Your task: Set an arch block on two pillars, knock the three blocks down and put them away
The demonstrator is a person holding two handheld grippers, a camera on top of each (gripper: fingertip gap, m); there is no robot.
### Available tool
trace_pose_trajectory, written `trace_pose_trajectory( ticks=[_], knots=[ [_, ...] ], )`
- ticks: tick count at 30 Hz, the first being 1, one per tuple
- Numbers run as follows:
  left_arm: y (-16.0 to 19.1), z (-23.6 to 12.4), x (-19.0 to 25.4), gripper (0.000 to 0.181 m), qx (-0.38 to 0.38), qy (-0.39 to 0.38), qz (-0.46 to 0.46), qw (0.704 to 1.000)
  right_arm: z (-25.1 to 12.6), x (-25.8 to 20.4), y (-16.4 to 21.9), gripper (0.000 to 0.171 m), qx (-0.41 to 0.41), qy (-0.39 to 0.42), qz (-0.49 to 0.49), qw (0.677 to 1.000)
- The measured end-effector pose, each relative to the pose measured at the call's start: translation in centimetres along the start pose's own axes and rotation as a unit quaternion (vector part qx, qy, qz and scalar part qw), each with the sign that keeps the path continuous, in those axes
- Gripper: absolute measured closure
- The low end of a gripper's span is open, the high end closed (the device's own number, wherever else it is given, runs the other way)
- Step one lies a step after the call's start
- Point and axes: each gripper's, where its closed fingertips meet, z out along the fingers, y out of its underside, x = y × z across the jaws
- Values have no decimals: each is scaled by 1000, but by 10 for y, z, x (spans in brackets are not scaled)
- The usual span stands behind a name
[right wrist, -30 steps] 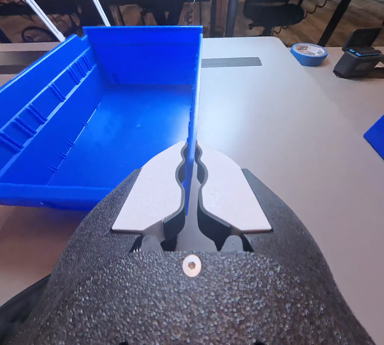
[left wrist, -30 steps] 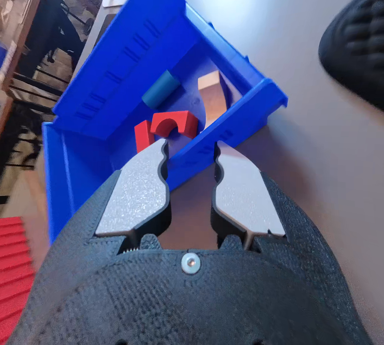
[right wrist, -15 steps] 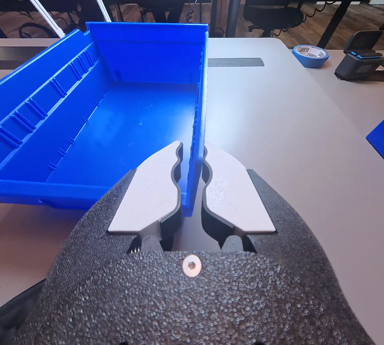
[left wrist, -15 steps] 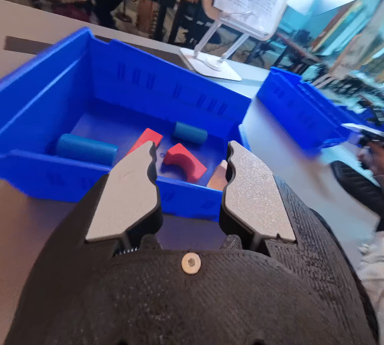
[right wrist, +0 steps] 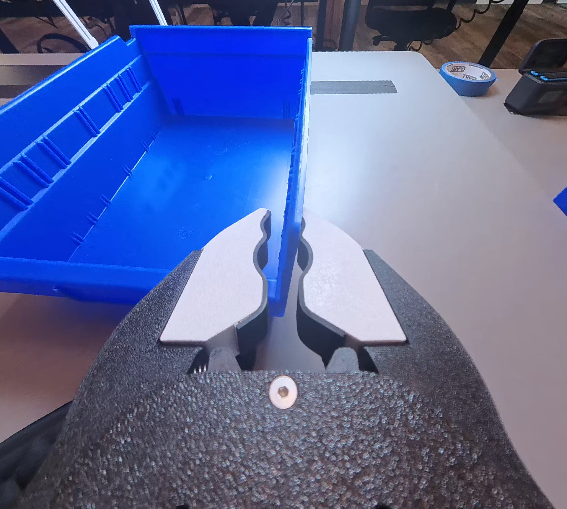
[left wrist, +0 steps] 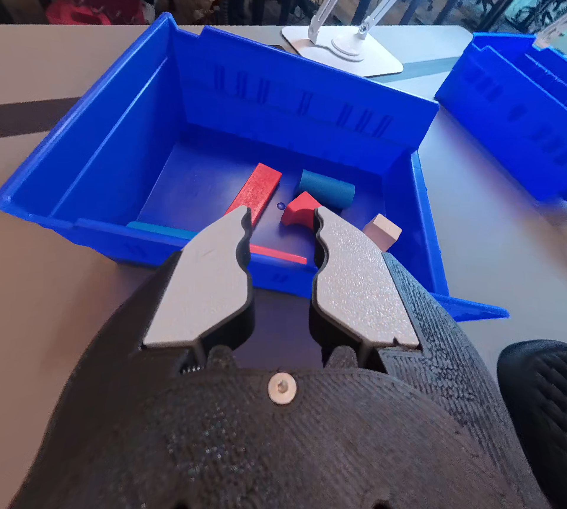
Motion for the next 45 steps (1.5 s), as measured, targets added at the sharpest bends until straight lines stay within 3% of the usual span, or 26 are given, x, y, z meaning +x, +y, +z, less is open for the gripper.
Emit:
trace_pose_trajectory(
  ticks=[9, 15, 21, 24, 26, 31, 34, 40, 45],
  knots=[
    [-27, 45, 1, 141, 38, 11, 21, 999, 2, 2, 3, 160, -2, 8, -8, 1000],
    [-40, 15, 13, 128, 102, -25, 35, 994, 6, 3, 7, 159, -5, -7, -13, 1000],
    [-39, -23, 96, 130, 100, -30, 187, 977, 9, 9, 7, 167, -9, 9, -21, 1000],
    [-24, -9, 153, 135, 64, -27, 282, 957, 8, 14, 6, 167, -12, 23, 1, 1000],
    [-4, 16, 170, 128, 2, -41, 332, 942, 8, 19, 6, 168, -11, 32, 13, 999],
    [36, 60, 149, 99, -136, -134, 437, 879, 5, 34, 7, 168, -5, 54, 28, 998],
    [48, 56, 119, 100, -200, -182, 500, 823, 5, 36, 7, 168, -3, 54, 30, 998],
    [55, 33, 100, 110, -203, -187, 510, 814, 3, 36, 8, 168, 0, 51, 29, 998],
    [61, -20, 44, 111, -228, -241, 400, 854, 3, 36, 8, 168, 0, 51, 32, 998]
  ],
)
